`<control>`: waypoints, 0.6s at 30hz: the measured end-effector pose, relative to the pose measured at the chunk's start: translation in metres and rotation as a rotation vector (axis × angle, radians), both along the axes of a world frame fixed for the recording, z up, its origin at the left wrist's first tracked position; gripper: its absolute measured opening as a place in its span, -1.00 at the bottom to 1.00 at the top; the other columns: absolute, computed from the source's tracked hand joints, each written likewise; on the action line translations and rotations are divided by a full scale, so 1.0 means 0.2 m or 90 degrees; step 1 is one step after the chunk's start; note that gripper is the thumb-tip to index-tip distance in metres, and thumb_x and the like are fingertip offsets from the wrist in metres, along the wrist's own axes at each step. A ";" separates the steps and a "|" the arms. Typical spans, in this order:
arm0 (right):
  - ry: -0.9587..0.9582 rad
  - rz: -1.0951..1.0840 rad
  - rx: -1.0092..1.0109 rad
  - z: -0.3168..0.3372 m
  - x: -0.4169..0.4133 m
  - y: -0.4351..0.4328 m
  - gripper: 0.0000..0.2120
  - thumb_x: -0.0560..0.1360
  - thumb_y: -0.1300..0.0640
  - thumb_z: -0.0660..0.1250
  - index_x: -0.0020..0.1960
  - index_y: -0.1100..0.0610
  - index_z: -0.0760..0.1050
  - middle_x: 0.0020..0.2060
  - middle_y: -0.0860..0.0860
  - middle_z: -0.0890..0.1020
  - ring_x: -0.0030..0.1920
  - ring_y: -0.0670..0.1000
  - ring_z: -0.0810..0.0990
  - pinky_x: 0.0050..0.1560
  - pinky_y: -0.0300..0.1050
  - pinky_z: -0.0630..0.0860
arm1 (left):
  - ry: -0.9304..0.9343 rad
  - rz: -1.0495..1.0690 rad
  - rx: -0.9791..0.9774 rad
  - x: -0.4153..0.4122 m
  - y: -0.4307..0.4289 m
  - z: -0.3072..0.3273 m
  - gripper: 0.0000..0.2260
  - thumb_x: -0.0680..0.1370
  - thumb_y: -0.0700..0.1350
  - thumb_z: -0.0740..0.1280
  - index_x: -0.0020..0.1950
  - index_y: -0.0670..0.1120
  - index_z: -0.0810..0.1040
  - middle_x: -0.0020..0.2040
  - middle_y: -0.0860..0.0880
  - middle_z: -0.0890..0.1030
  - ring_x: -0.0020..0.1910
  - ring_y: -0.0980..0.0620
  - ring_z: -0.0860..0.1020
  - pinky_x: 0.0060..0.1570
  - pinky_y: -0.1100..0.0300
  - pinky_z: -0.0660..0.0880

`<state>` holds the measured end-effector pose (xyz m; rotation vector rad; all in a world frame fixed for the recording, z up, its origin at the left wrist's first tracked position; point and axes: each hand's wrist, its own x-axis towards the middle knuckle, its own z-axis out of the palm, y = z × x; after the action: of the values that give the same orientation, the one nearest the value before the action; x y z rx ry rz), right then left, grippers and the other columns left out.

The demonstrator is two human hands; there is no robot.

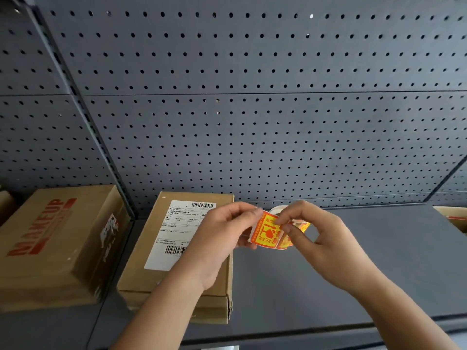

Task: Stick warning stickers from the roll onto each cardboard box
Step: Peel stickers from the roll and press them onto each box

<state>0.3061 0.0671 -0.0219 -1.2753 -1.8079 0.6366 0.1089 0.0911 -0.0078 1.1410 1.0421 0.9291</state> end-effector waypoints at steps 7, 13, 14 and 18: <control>-0.034 0.032 0.097 0.02 -0.04 0.00 -0.74 0.55 0.24 0.41 0.17 -0.06 0.60 0.01 -0.16 0.61 0.10 -0.04 0.60 0.05 -0.34 0.48 | -0.046 -0.008 -0.023 -0.01 -0.01 0.00 -0.82 0.57 -0.11 0.41 0.04 -0.21 0.66 -0.10 -0.22 0.72 -0.15 -0.06 0.68 -0.24 0.19 0.59; -0.065 0.044 0.103 0.02 -0.02 0.01 -0.71 0.57 0.20 0.40 0.23 -0.09 0.60 0.02 -0.16 0.61 0.08 -0.04 0.61 0.00 -0.29 0.52 | -0.116 -0.035 -0.078 -0.02 -0.01 0.00 -0.87 0.55 -0.17 0.40 -0.05 -0.17 0.73 -0.12 -0.21 0.68 -0.15 -0.05 0.62 -0.21 0.22 0.60; -0.066 0.048 0.103 0.03 -0.02 0.01 -0.71 0.57 0.19 0.39 0.23 -0.10 0.60 0.02 -0.15 0.61 0.08 -0.04 0.61 -0.01 -0.30 0.52 | -0.128 -0.036 -0.090 -0.02 -0.01 0.00 -0.88 0.55 -0.19 0.39 -0.05 -0.18 0.73 -0.12 -0.20 0.67 -0.17 -0.03 0.61 -0.23 0.24 0.60; -0.057 0.051 0.093 0.03 -0.03 0.01 -0.68 0.56 0.22 0.41 0.18 -0.15 0.61 0.00 -0.15 0.61 0.07 -0.05 0.62 -0.02 -0.31 0.52 | -0.134 -0.041 -0.099 -0.02 -0.01 0.01 -0.87 0.56 -0.23 0.38 -0.09 -0.18 0.73 -0.13 -0.19 0.66 -0.19 -0.01 0.61 -0.20 0.24 0.60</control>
<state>0.3010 0.0694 -0.0156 -1.1543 -1.9498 0.4885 0.1044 0.0897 -0.0055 0.9216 0.8855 0.8795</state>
